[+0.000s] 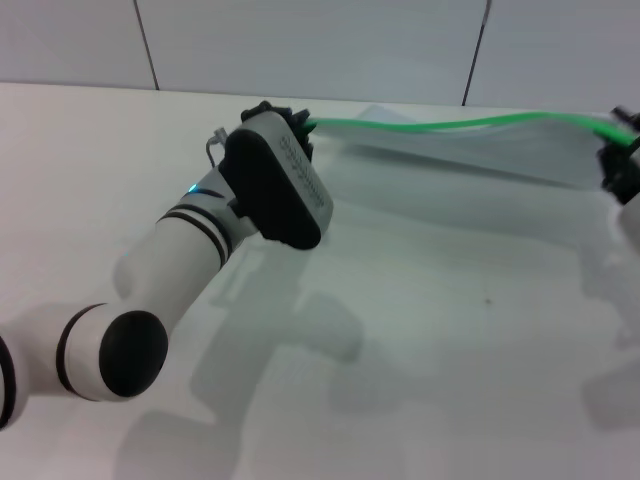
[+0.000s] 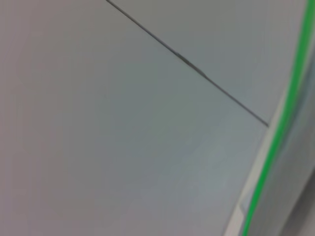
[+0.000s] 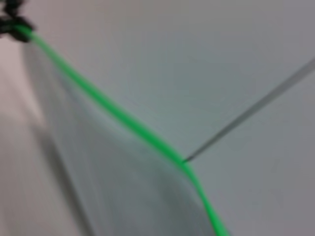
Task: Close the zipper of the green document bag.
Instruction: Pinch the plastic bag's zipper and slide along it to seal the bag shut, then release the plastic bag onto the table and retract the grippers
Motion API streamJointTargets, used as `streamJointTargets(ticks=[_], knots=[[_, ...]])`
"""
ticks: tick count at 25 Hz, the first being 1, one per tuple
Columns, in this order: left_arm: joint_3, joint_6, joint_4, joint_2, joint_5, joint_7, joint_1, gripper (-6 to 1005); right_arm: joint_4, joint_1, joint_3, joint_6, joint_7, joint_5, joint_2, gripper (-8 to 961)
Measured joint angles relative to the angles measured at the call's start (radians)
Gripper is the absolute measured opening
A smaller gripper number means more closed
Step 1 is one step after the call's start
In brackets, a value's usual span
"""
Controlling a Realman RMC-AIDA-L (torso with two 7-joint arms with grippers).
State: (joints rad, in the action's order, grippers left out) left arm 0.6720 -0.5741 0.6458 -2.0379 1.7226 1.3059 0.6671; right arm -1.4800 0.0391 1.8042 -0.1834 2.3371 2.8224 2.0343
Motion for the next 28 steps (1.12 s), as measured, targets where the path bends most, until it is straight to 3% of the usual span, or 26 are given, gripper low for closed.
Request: streamJointTargets(ticks=[6,9,14,18,22,25,28], knots=[[-0.007,-0.085,0.050,0.001,0.004,-0.158,-0.006,139,0.002,-0.086,0.013,0.307,0.181,-0.070,0.000,170],[0.002,-0.101,0.114,0.006,0.004,-0.273,-0.017,154,0.027,-0.113,0.055,0.508,0.191,-0.168,-0.004,405],[0.005,-0.177,0.246,0.025,0.044,-0.402,-0.068,336,0.121,-0.061,0.102,0.626,0.193,-0.278,-0.007,633],[0.006,-0.322,0.326,0.045,0.140,-0.516,-0.175,516,0.202,0.029,0.148,0.632,0.194,-0.362,-0.009,632],[0.006,-0.381,0.317,0.055,0.147,-0.611,-0.208,740,0.240,0.052,0.170,0.659,0.195,-0.375,-0.009,631],[0.006,-0.415,0.294,0.066,0.146,-0.681,-0.226,739,0.298,0.067,0.213,0.765,0.196,-0.406,-0.008,631],[0.009,-0.434,0.258,0.062,0.141,-0.700,-0.230,739,0.386,0.099,0.277,0.908,0.197,-0.473,-0.010,630]])
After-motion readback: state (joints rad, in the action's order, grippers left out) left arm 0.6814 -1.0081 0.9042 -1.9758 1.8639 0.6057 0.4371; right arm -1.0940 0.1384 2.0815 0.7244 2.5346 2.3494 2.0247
